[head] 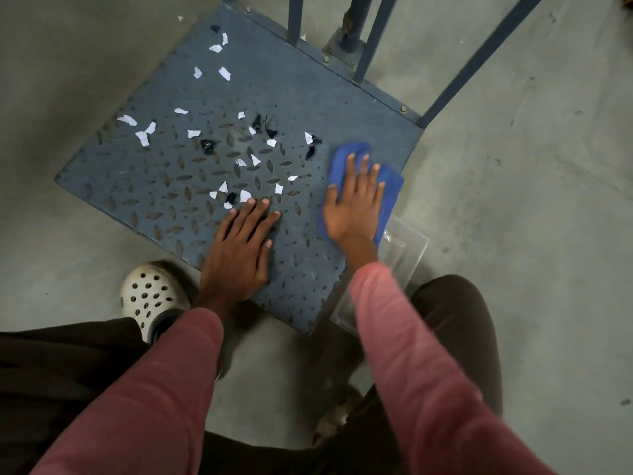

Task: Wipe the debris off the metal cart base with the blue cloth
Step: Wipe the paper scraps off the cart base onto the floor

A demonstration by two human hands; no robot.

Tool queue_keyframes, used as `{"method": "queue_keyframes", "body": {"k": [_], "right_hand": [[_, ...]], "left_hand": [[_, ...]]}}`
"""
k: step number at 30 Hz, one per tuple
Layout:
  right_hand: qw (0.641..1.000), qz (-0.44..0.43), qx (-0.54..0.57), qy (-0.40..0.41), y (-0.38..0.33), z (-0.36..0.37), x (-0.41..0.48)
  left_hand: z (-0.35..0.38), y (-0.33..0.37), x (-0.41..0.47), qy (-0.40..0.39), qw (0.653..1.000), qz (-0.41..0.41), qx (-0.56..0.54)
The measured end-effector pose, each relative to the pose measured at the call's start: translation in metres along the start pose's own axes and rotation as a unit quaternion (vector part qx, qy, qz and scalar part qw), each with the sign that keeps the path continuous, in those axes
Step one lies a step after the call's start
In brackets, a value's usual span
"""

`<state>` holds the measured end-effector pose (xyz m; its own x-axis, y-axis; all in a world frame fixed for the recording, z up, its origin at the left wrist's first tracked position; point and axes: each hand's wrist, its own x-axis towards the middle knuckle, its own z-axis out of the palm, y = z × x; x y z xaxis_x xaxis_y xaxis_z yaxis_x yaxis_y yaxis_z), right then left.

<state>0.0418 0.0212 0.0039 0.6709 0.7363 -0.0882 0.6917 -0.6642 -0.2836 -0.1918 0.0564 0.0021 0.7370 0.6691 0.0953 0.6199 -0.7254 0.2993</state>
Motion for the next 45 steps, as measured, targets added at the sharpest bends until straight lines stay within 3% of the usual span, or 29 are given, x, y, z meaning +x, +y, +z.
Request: {"method": "queue_keyframes", "body": {"k": [3,6,11,17,24,28,32,35,37,42,45], "right_hand": [[0.997,-0.077,-0.006,-0.012,-0.015,0.007,-0.092],[0.996,-0.089,-0.015,-0.015,0.003,0.005,-0.125],[0.998,-0.057,0.014,0.030,0.033,0.003,-0.044],[0.998,-0.025,0.025,0.052,0.050,-0.004,0.053],[0.997,-0.021,0.033,0.059,0.050,-0.002,0.056],[0.997,-0.040,0.040,0.055,0.040,0.000,0.016],[0.991,-0.127,0.052,0.000,0.013,0.004,-0.102],[0.955,-0.278,0.048,-0.098,0.016,-0.007,-0.191],[0.932,-0.343,0.013,-0.113,0.035,-0.012,-0.202],[0.974,-0.209,0.054,-0.076,0.074,-0.022,-0.109],[0.987,-0.150,0.034,-0.041,0.041,-0.014,-0.079]], "left_hand": [[0.002,0.002,0.000,0.011,1.000,-0.002,-0.006],[0.005,0.012,0.010,0.018,1.000,0.008,-0.010],[0.014,0.022,0.052,-0.006,0.998,0.055,-0.009],[0.017,0.012,0.072,-0.009,0.998,0.052,-0.022],[0.015,0.013,0.073,0.007,0.998,0.051,-0.047],[0.013,0.012,0.076,0.014,0.997,0.053,-0.060],[0.011,0.008,0.076,0.015,0.992,0.052,-0.113],[0.005,-0.007,0.077,-0.026,0.984,0.083,-0.155],[-0.001,-0.013,0.076,-0.062,0.982,0.108,-0.139],[-0.004,-0.008,0.059,-0.053,0.992,0.107,-0.049],[-0.004,-0.007,0.056,-0.045,0.994,0.099,-0.026]]}}
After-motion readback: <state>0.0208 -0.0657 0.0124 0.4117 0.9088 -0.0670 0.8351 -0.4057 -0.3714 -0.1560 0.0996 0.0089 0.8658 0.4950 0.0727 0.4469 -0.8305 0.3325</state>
